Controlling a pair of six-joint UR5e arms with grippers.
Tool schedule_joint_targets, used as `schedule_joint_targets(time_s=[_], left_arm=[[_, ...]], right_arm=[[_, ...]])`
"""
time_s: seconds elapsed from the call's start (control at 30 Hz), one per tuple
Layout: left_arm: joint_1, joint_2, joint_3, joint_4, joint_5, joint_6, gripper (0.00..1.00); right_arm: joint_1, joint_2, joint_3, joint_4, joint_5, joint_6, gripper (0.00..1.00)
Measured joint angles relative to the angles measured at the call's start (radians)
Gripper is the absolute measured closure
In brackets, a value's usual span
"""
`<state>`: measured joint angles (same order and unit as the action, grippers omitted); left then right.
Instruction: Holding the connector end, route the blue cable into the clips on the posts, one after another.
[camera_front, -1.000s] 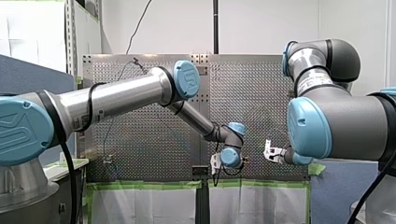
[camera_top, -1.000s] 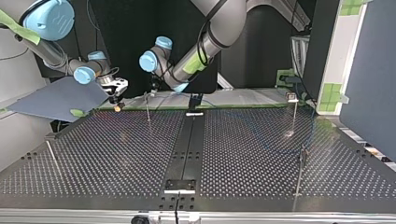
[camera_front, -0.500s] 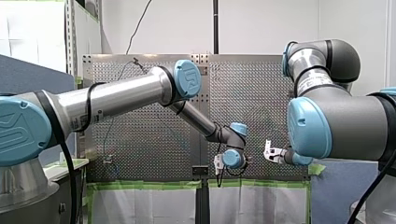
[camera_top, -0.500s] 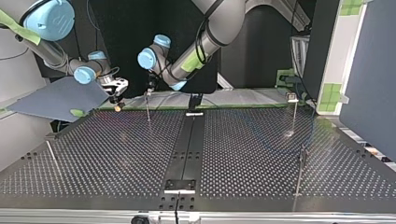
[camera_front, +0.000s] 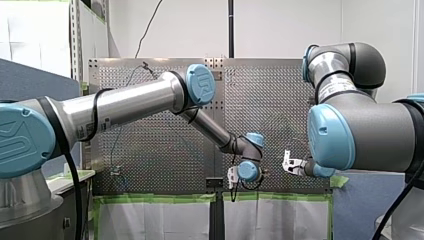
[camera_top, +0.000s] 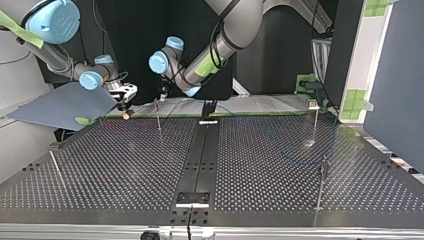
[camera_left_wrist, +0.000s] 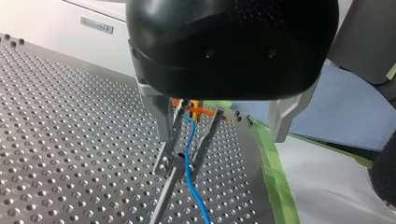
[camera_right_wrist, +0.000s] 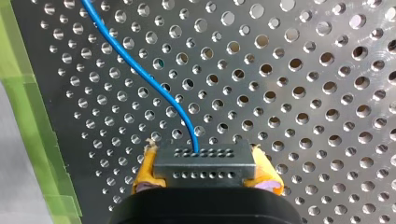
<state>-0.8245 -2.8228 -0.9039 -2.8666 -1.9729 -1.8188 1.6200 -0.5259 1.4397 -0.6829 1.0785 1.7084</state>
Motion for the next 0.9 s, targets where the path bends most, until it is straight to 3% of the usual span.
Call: schedule_joint_targets(time_s=[0.57,0.9], left_arm=[[-0.004,0.004,-0.013,0.001,-0.011,0.003,0.0],[-0.059,0.087,-0.095,0.084,-0.046,0.011,0.0]], right_arm=[[0.0,0.002,0.0,0.002,-0.007,0.001,1.0],[-0.002,0.003,0.0,0.002,-0.008,0.001,1.0]])
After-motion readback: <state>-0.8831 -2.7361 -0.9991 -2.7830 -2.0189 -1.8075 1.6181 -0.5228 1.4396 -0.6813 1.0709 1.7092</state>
